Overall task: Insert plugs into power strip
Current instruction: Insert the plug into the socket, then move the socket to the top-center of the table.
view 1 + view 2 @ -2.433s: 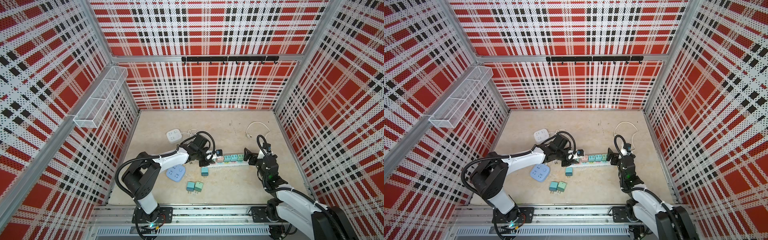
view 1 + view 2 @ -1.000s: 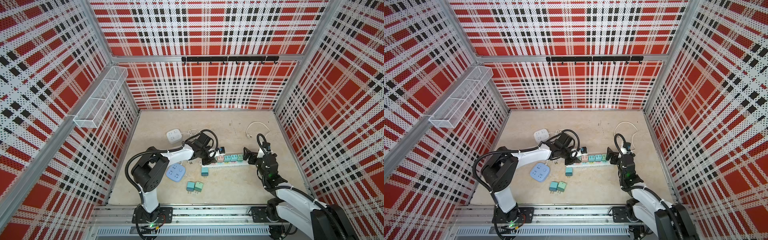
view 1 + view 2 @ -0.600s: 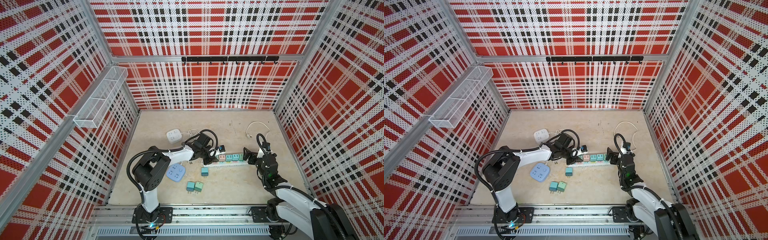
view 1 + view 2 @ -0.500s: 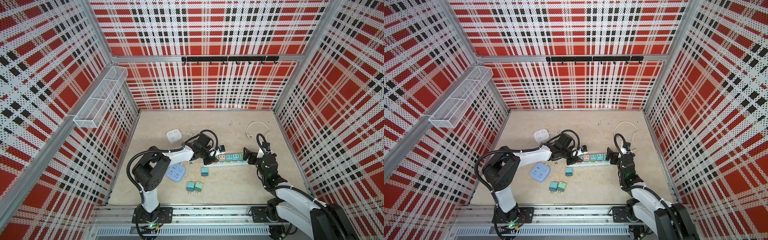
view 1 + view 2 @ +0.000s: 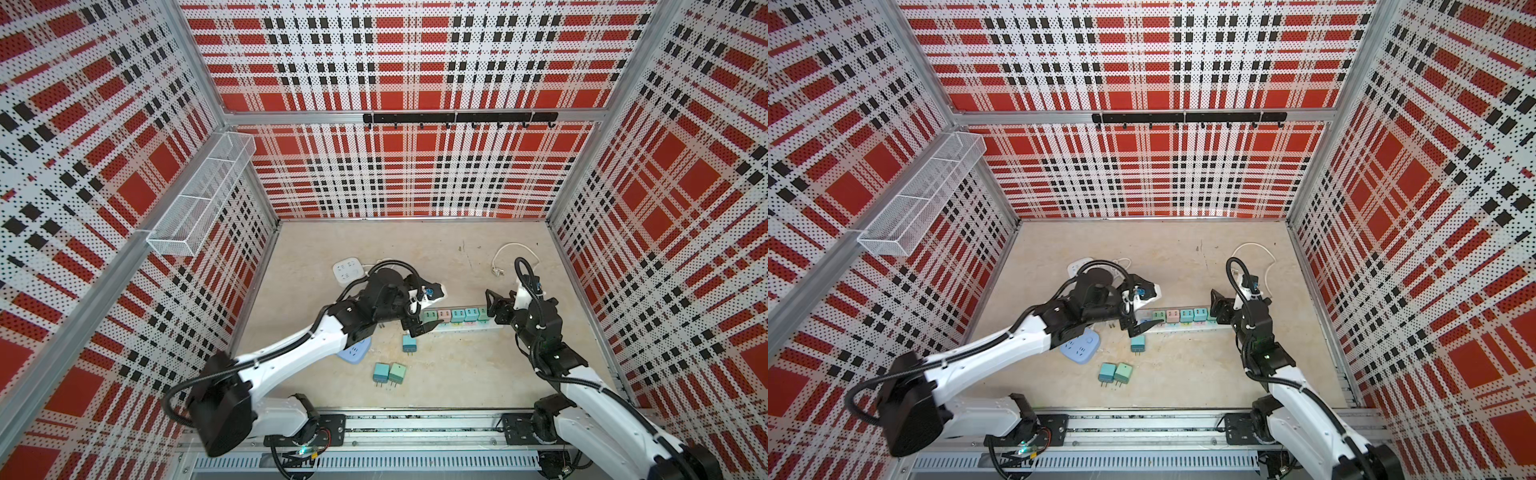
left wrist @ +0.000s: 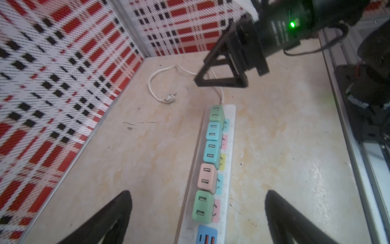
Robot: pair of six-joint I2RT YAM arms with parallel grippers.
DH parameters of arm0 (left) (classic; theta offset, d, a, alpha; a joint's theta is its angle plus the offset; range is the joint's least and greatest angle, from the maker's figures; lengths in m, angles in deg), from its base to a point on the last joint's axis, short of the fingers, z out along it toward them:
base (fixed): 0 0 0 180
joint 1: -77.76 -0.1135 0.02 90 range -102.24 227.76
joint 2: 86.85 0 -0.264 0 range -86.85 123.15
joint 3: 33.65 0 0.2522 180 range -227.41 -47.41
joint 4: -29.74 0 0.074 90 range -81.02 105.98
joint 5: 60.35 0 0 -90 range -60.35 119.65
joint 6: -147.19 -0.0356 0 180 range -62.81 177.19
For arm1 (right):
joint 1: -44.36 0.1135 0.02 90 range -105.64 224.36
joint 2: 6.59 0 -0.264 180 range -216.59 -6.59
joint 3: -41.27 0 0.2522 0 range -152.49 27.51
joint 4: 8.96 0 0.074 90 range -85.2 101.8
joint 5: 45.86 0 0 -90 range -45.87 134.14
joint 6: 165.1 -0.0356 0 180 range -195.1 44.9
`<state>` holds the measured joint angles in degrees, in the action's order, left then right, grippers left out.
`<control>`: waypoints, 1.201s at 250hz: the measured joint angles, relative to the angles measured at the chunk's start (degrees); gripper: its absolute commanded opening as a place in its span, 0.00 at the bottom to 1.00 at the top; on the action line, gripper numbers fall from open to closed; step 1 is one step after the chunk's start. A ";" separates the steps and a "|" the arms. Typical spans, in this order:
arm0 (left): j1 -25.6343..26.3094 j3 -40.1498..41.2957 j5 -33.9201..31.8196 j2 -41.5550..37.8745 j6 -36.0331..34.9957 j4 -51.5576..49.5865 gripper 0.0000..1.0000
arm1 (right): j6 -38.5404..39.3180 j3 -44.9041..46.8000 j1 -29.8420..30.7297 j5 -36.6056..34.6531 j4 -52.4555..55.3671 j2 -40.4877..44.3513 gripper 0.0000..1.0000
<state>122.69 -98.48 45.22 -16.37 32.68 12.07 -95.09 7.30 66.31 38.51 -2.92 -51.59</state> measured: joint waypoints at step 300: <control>-25.27 48.78 -31.89 -49.05 52.50 6.43 0.99 | -10.45 -3.26 19.50 -3.39 -17.07 -43.01 0.65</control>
<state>97.42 -49.69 13.33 -65.42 85.18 18.50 -105.53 4.05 85.81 35.12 -19.99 -94.60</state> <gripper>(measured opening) 0.994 0.653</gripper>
